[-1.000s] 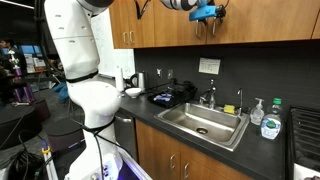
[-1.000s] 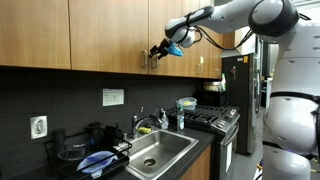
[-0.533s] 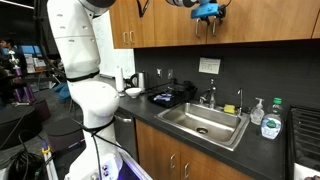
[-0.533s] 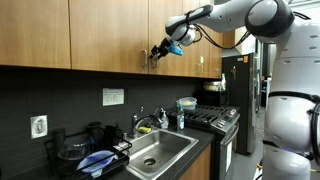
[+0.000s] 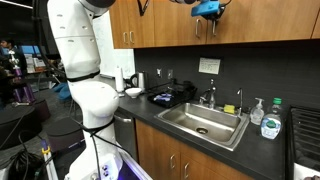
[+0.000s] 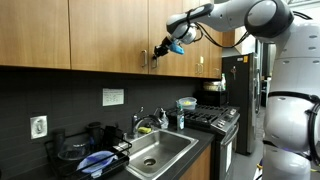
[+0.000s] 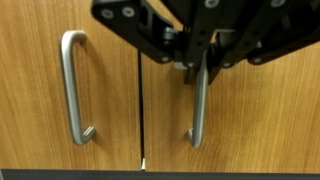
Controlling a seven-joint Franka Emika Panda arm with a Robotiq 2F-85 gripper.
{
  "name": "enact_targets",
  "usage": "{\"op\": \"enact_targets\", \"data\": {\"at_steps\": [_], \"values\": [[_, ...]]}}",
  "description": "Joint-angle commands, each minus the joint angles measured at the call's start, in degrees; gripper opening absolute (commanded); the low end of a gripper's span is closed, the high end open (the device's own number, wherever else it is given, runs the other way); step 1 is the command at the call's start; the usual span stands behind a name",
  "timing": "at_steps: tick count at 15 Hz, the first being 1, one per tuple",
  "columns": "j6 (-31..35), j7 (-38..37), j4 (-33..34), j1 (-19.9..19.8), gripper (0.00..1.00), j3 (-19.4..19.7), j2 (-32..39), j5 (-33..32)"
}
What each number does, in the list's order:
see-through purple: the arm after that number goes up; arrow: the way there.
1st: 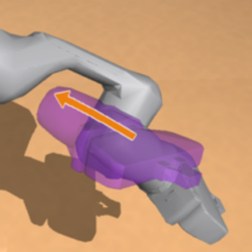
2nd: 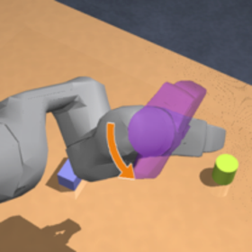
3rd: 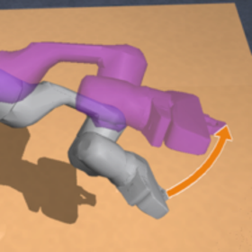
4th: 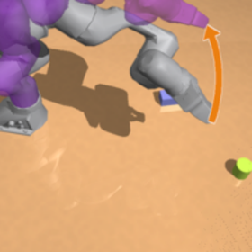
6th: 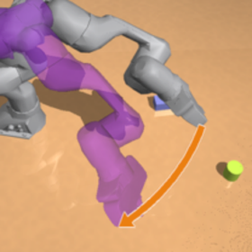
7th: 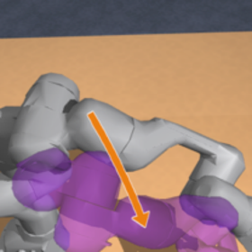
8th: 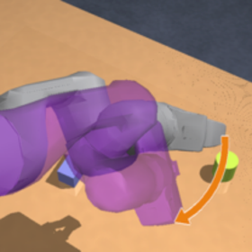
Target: Open the top right cabinet door
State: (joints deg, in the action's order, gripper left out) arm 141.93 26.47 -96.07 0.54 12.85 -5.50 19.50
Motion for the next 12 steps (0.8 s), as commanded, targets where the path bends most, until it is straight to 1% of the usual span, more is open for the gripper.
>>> {"op": "enact_targets", "data": {"at_steps": [1, 6, 12], "values": [[-0.5, 1.4, 3.0, -1.5, 0.03, -1.1, 2.2, 2.3], [-1.3, 2.0, 2.8, -1.6, 0.03, -1.3, 1.8, 3.0], [-5.4, 2.4, -0.2, -1.7, 0.03, -1.5, -1.5, 3.5]]}}
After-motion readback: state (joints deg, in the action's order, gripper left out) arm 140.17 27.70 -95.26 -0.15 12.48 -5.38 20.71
